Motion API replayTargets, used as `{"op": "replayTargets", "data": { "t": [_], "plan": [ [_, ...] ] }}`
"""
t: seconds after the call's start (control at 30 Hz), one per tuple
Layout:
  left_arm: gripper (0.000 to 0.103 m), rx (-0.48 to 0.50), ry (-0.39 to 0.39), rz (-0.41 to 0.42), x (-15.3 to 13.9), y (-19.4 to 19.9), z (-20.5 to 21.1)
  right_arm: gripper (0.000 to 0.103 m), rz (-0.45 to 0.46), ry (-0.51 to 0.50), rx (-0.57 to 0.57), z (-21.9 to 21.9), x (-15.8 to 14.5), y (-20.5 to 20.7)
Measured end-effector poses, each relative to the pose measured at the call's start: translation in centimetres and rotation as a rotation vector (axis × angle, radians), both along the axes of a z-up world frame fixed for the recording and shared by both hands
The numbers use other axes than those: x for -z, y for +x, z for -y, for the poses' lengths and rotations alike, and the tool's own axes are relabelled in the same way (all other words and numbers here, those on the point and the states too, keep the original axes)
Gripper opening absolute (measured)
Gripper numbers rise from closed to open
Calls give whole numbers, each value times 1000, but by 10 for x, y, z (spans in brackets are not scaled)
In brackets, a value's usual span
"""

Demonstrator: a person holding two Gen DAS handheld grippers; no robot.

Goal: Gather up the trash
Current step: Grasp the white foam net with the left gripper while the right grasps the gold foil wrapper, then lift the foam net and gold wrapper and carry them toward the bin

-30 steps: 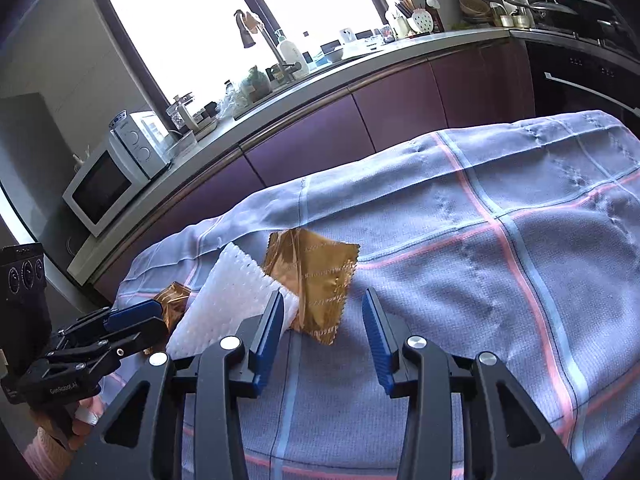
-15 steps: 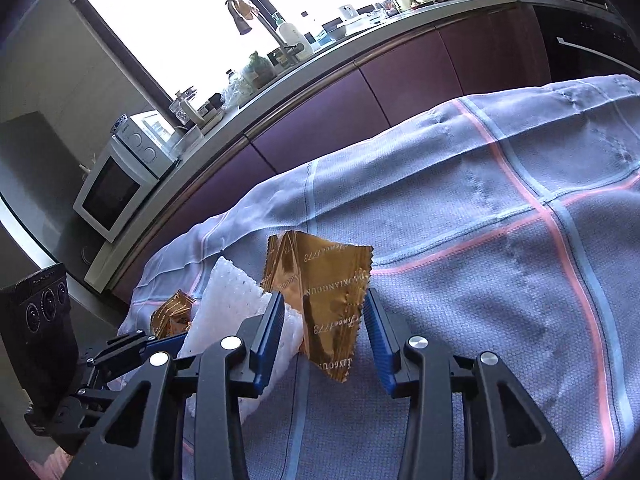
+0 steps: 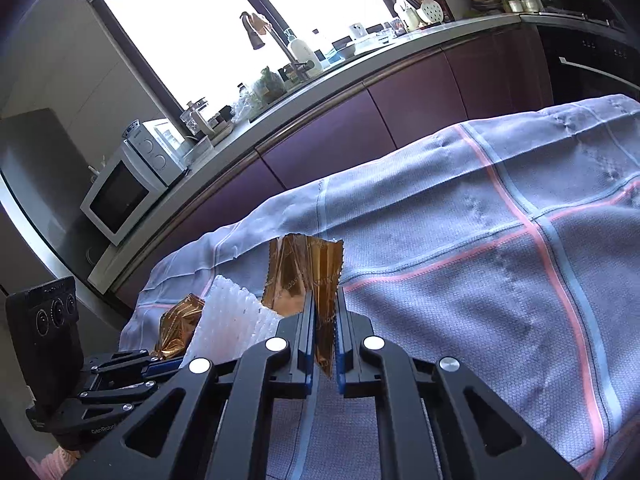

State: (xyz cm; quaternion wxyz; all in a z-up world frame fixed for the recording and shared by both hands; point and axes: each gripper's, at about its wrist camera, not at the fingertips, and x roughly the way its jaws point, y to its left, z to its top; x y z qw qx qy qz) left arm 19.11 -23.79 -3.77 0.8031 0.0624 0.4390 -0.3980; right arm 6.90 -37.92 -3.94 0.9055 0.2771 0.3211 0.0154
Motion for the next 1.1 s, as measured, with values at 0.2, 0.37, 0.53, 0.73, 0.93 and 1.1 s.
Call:
{"op": "replayTargets", "data": {
  "t": [0.2,0.37,0.53,0.73,0.93,1.1],
  "plan": [
    [15,-19,-53,20,-16,-15,-27,7,43,-32,1,-9,-15,-12],
    [14,-49,-83,53,-33,-28,-55,7,75,-61,-8,-20,-29,-22],
    [14,-79,-116,71,-45,-39,-89,7,100,-59,-28,-30,-37,-28],
    [14,-131,-132,84,-53,-49,-129,7,121,-55,-72,-51,-44,-32],
    [14,-182,-138,93,-52,-58,-163,7,120,-41,-128,-77,-44,-27],
    [14,-215,-141,89,-50,-67,-188,7,120,-34,-169,-96,-44,-24]
  ]
}}
